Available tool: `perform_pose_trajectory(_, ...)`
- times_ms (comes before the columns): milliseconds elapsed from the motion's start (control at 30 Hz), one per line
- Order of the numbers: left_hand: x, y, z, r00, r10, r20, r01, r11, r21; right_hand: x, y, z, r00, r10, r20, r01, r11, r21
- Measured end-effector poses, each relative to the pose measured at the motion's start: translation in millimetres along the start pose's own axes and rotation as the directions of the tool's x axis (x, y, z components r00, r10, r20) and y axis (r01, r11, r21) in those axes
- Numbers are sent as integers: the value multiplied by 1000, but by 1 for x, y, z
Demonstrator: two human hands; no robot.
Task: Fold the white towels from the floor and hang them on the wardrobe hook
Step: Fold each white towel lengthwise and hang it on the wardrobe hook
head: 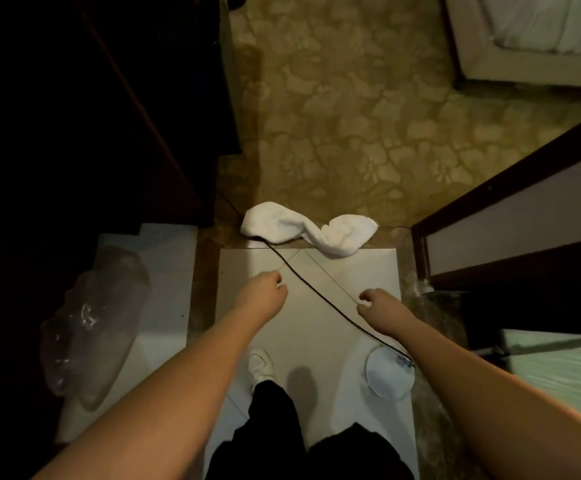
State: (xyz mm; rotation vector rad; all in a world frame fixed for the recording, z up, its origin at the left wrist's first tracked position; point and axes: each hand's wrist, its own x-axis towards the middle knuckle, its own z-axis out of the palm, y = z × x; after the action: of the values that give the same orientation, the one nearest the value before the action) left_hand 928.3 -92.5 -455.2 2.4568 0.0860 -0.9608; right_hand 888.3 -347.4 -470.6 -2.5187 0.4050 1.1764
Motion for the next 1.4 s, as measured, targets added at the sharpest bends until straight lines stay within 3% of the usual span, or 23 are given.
perform_pose_trajectory(367, 245, 39, 22, 985, 3, 174, -20, 995, 97, 211, 49, -48, 987, 157, 14, -155, 955, 253)
perform_pose_trajectory(600, 392, 98, 52, 983, -68, 169, 63, 997, 35, 348, 97, -85, 972, 202, 117, -232, 899, 372)
perform_pose_trajectory(867, 526, 132, 121, 964, -129, 230, 143, 989, -45, 490, 154, -99, 983, 161, 90, -183, 904, 386)
perform_pose_trajectory(933, 555, 130, 146, 951, -119, 287, 146, 987, -73, 530, 165, -88, 991, 100, 85, -119, 957, 266)
perform_pose_trajectory(1133, 616, 104, 214, 911, -176, 374, 273, 935, -225, 611, 178, -50, 989, 128, 73, -138, 977, 160)
perform_pose_trajectory(1267, 634, 85, 240, 900, -183, 395, 321, 892, -319, 637, 182, -24, 985, 160, 68, -174, 917, 359)
perform_pose_trajectory(1400, 642, 73, 250, 911, -177, 372, 313, 884, -346, 635, 183, -8, 953, 303, 21, -299, 924, 239)
